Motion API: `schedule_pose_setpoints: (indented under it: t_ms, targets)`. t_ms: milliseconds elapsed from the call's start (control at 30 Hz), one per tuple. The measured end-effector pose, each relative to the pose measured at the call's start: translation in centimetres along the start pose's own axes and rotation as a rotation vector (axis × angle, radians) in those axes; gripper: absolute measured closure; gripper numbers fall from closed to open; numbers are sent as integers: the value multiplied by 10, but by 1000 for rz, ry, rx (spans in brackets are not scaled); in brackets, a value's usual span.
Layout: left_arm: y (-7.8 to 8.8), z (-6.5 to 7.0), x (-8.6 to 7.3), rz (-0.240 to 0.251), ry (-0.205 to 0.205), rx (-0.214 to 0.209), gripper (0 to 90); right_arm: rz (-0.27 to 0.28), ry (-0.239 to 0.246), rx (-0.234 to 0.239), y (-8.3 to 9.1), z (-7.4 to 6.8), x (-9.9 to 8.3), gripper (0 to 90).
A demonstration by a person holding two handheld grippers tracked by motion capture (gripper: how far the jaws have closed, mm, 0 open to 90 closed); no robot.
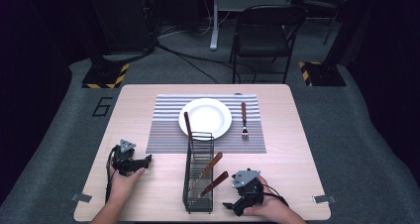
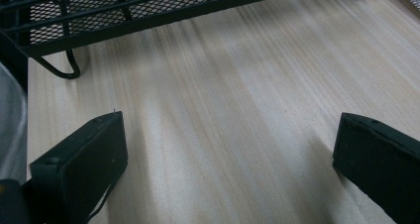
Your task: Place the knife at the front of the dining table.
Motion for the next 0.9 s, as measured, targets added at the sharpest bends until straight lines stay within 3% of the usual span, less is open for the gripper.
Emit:
schedule_pose_setpoints:
  t_ms: [900]
  targets:
    - [0, 2, 1, 4, 8, 0, 157, 1, 4, 5, 0, 0, 0, 0]
Point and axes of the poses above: each handheld gripper's, and its own axes: y roughly backward along the jaws, x roughly out of its top, z roughly to its right, the point moved 10 cm from there along -y, roughly forward along the jaws, and after that the axes turned 11 degrees about -x, right-handed, at the moved point
